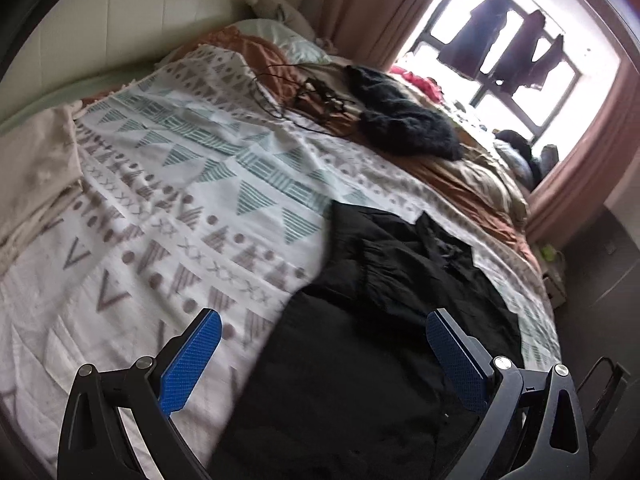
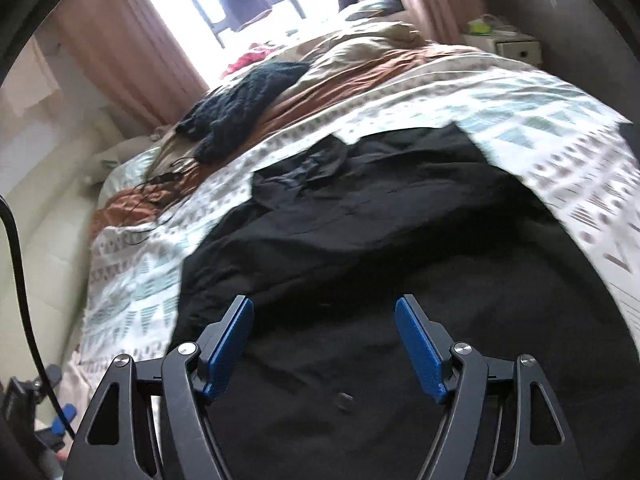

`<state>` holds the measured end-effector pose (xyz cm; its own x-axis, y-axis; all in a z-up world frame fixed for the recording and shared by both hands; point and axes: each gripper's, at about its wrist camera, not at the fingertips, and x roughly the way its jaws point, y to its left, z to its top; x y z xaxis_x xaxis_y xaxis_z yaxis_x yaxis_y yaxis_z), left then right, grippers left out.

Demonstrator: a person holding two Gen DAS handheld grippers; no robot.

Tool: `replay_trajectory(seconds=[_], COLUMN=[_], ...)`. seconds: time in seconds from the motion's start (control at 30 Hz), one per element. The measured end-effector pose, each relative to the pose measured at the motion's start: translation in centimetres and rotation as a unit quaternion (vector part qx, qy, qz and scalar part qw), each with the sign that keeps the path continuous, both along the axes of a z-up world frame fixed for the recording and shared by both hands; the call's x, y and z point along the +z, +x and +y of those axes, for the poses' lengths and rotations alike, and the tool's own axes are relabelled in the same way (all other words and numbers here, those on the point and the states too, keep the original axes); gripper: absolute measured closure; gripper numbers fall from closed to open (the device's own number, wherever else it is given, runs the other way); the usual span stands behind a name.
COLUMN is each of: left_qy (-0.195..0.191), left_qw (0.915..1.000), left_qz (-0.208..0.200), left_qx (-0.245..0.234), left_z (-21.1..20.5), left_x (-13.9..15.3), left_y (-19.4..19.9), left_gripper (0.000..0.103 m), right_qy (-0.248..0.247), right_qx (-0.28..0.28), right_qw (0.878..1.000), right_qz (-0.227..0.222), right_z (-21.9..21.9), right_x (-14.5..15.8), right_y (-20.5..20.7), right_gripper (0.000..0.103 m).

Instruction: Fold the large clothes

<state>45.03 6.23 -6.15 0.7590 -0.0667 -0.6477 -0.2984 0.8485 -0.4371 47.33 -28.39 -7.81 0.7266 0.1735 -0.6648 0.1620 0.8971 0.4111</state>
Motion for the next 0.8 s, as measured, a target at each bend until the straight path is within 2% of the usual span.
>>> replay_trajectory(seconds=[0.1, 0.23, 0.43, 0.6, 0.8], left_qy=[0.023, 0.05, 0.037, 0.053, 0.079], left_qw=[0.9996, 0.9983, 0.9987, 0.9978, 0.996], left_qz=[0.0, 0.013, 0.005, 0.007, 0.002], left_qx=[-0.015, -0.025, -0.034, -0.041, -0.044], left_z=[-1.5, -2.9, -3.9, -4.1, -3.8], left_x=[-0.1, -0.6, -1.0, -1.1, -0.5], left_y=[-1.3, -4.0, -9.6, -13.3, -17.4], left_gripper=[0.001, 0.001, 0.001, 0.001, 0.001], right_qy=[0.026, 0.01, 0.024, 0.009, 0.013], right_qx=[-0.007, -0.01, -0.01, -0.011, -0.018], right_qw=[1.0, 1.0, 1.0, 1.0, 0.999], right_qz=[0.001, -0.001, -0.004, -0.016, -0.029], right_z=[-2.2, -4.2, -6.9, -8.2, -9.8], right_x=[-0.2, 0.5, 1.4, 2.2, 2.1], right_y=[-1.8, -4.4, -8.9, -13.1, -17.8], right_gripper=[0.03, 0.03, 0.028, 0.012, 0.004])
